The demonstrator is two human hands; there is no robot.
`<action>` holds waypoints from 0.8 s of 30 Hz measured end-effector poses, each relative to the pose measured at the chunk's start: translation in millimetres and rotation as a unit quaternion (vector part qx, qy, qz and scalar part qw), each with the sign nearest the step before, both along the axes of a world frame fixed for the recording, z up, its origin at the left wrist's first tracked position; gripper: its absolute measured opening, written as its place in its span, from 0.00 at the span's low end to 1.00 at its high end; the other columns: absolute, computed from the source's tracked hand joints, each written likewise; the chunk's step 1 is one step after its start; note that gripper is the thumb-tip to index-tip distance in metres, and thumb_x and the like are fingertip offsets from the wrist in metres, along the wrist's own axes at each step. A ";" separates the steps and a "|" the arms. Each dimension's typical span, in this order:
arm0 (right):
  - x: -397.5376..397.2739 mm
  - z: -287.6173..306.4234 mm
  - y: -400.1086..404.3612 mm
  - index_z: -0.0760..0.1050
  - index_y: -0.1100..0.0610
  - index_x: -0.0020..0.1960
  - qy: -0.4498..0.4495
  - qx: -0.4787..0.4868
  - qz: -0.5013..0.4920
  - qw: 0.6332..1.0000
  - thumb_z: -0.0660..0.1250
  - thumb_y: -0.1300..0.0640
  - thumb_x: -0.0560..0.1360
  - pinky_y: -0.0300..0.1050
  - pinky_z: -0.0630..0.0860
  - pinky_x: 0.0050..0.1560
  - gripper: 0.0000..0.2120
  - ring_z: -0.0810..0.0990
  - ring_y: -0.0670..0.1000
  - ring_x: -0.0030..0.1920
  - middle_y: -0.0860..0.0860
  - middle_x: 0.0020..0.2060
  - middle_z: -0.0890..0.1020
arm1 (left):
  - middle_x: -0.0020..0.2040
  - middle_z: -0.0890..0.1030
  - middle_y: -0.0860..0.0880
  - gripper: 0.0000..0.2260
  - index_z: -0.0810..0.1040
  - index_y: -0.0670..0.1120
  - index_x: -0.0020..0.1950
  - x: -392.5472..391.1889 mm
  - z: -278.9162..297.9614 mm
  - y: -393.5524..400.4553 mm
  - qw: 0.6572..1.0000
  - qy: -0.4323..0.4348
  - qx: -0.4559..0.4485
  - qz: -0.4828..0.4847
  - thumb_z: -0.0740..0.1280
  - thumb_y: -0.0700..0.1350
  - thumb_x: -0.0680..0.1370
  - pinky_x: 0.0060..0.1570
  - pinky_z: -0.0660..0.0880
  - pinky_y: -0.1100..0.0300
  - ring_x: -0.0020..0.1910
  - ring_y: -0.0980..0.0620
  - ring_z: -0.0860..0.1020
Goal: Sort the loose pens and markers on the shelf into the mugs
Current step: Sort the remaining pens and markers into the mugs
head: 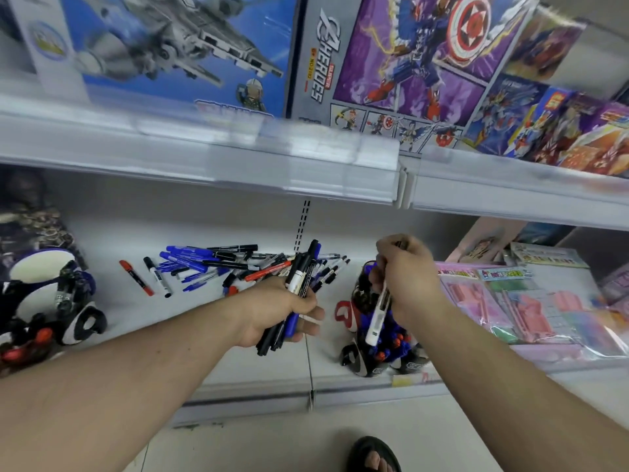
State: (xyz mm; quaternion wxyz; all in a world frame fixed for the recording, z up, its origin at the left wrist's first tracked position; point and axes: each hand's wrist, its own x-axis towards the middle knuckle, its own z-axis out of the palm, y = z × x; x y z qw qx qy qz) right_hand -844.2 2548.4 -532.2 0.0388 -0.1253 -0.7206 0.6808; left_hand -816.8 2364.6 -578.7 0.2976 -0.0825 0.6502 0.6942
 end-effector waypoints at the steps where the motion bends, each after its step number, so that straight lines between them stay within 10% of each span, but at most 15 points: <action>1: 10.8 2.8 -5.6 0.74 0.57 0.46 -0.003 0.043 0.034 0.998 0.60 0.67 0.78 0.40 0.65 0.25 0.07 0.68 0.50 0.23 0.53 0.29 0.70 | 0.41 0.85 0.46 0.01 0.76 0.44 0.50 2.1 1.5 -0.8 1.000 0.011 -0.006 0.017 0.67 0.40 0.80 0.40 0.80 0.54 0.37 0.48 0.83; 15: 98.8 -7.8 -60.7 0.75 0.49 0.57 0.079 0.401 0.230 0.883 0.73 0.45 0.72 0.41 0.75 0.40 0.17 0.73 0.40 0.31 0.41 0.34 0.77 | 0.34 0.76 0.45 0.22 0.73 0.44 0.39 33.6 31.4 3.7 0.967 -0.104 0.131 0.190 0.64 0.63 0.78 0.39 0.76 0.55 0.35 0.46 0.77; 24: 96.2 8.9 -47.3 0.74 0.48 0.49 0.013 0.225 0.205 0.952 0.71 0.60 0.72 0.40 0.72 0.25 0.11 0.74 0.48 0.23 0.49 0.29 0.79 | 0.36 0.77 0.44 0.24 0.73 0.43 0.43 44.1 48.7 2.7 0.944 -0.098 0.285 0.137 0.54 0.63 0.82 0.43 0.74 0.52 0.39 0.45 0.76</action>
